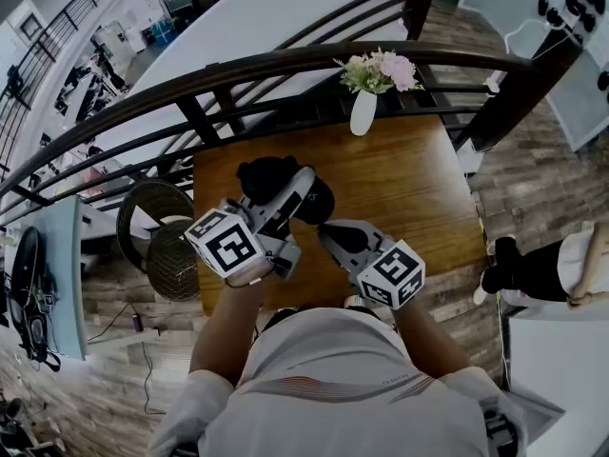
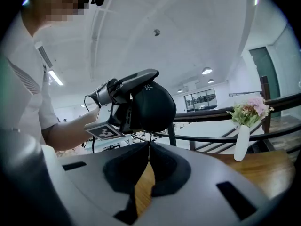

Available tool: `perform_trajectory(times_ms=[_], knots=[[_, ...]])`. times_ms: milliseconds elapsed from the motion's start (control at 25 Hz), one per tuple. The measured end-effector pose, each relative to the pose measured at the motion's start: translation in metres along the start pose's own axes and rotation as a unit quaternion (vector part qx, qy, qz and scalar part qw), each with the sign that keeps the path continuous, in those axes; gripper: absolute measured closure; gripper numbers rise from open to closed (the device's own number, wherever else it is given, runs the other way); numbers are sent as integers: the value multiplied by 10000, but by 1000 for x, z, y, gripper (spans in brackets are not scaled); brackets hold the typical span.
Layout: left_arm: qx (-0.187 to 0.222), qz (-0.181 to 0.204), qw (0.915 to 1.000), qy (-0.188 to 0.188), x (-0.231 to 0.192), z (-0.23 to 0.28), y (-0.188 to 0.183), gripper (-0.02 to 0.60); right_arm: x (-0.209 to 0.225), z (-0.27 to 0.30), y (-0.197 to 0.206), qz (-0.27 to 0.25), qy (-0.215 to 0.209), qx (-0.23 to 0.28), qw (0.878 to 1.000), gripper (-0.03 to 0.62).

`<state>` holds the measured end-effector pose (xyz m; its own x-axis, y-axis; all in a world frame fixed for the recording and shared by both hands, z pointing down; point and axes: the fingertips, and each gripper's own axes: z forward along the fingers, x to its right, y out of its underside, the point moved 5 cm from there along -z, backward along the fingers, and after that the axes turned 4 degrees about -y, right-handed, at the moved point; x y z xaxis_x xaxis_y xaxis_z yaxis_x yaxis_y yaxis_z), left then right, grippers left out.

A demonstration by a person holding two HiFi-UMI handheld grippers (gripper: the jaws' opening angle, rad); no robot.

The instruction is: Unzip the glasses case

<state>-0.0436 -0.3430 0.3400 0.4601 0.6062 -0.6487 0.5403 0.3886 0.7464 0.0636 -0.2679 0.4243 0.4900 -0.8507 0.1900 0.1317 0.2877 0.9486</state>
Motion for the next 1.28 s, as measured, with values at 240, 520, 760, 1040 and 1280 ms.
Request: perform_trajectory(times_ms=[240,520,760,1040,1280], knots=[[20,-19,10000,-72,0,-2,4,334,-1,5,1,315,-178,97,9993,500],[2,62,10000,-37,5,-7,5,334,2,-2,3,564,-77,248,9981,543],[-228,194,9995,72,9,-10,9,336,7,-9,5,301,322,144,9989,543],[-1499,678,9845,600,24,-10,41,336,10,-24,-2,-1391,998,-485,9840,540],[-2723,1609,9452,810,37,-9,85,333,7,-31,-7,-2520,1186,-760,9574,534]])
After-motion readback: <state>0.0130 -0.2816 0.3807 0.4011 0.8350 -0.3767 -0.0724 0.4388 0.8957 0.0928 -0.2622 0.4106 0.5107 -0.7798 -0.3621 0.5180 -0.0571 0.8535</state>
